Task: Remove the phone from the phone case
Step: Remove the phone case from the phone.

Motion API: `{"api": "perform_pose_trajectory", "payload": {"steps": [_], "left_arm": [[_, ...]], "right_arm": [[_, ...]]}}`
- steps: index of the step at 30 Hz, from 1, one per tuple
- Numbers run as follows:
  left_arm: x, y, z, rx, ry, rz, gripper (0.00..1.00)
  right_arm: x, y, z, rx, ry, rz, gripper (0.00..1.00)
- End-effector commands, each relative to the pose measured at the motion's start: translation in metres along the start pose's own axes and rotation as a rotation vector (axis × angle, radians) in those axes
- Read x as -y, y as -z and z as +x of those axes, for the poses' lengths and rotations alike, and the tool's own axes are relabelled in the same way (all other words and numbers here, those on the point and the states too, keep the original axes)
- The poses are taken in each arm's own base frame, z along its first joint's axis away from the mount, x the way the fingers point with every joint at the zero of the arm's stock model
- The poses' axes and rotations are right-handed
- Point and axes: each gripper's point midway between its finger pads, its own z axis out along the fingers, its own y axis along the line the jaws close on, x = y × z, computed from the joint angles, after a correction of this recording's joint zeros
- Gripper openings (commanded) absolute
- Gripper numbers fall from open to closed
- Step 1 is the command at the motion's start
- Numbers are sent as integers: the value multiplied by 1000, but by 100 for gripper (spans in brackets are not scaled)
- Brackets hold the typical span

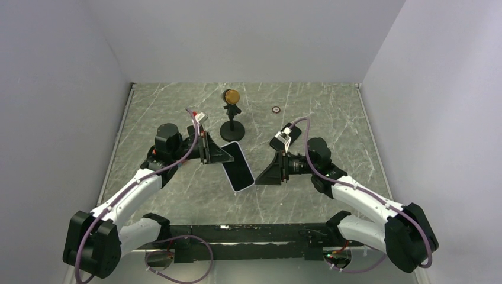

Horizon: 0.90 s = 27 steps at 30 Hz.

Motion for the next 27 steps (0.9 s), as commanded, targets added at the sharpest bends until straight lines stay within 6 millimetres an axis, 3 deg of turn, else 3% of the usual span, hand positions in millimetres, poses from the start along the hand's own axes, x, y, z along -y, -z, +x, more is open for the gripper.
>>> {"api": "perform_pose_trajectory", "payload": {"steps": [1, 14, 27], "left_arm": [[44, 11, -12, -6, -35, 149, 0], [46, 12, -13, -5, -16, 168, 0], [45, 12, -14, -6, -12, 156, 0]], "right_arm": [[-28, 1, -9, -14, 97, -150, 55], [-38, -19, -17, -51, 118, -242, 39], [-53, -12, -15, -18, 173, -287, 43]]}}
